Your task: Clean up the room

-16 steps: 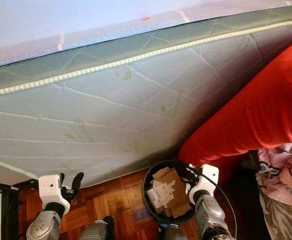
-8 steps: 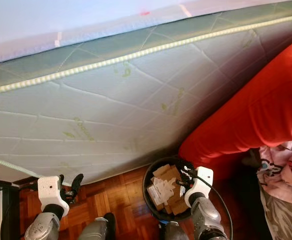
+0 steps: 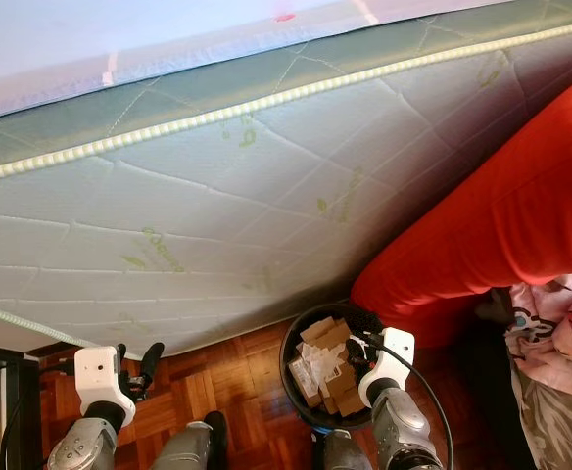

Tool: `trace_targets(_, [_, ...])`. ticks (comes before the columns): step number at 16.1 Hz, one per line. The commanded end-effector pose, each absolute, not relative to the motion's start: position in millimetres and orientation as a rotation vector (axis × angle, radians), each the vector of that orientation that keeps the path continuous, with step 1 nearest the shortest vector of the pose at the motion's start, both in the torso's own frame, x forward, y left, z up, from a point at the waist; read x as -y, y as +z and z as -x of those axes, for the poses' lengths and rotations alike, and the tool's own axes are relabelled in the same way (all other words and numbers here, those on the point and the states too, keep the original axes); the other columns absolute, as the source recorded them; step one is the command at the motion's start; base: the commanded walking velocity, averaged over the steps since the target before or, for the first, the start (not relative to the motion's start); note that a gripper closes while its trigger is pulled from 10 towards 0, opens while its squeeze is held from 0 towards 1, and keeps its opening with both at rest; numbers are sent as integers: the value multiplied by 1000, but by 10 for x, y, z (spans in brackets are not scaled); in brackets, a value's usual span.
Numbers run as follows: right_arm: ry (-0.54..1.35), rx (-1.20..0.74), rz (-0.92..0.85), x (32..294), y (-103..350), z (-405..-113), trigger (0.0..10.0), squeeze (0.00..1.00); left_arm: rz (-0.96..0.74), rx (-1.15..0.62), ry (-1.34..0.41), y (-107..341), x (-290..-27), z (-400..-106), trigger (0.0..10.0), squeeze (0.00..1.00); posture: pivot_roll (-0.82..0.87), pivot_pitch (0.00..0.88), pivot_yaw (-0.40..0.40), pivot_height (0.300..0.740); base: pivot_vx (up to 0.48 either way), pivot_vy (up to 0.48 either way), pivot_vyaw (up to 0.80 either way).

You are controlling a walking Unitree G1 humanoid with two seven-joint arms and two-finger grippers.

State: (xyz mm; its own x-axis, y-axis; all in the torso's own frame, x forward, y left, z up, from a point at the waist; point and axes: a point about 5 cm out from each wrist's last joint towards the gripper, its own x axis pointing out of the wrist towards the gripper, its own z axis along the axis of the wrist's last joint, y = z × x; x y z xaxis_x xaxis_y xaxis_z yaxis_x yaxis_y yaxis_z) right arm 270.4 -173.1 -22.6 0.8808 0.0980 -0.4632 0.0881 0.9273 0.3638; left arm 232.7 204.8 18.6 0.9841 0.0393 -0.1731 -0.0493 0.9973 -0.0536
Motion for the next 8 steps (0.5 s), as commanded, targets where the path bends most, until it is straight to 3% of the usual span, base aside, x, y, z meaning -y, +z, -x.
trace_targets(1, [3,-550,-396,1720,-333,-2582,10000,686,55,-209,57,125,-2088,-2255,10000,0,215,360,-4,740,0,0,0])
trace_targets(3, [12,-555,-392,1708,-337,-2580,10000,639,54,-211,56,124,-2084,-2257,10000,0,215,360,-6,740,0,0,0])
trace_targets(4, [15,-558,-390,1703,-340,-2576,10000,278,55,-212,56,124,-2080,-2257,10000,0,215,361,-7,740,0,0,0])
trace_targets(5, [18,-560,-387,1700,-343,-2573,10000,0,56,-212,56,124,-2077,-2258,10000,0,215,361,-7,740,0,0,0])
trace_targets(8, [-5,-575,-362,1737,-368,-2540,10000,0,66,-247,41,57,-2045,-2273,10000,0,202,332,-10,740,0,0,0])
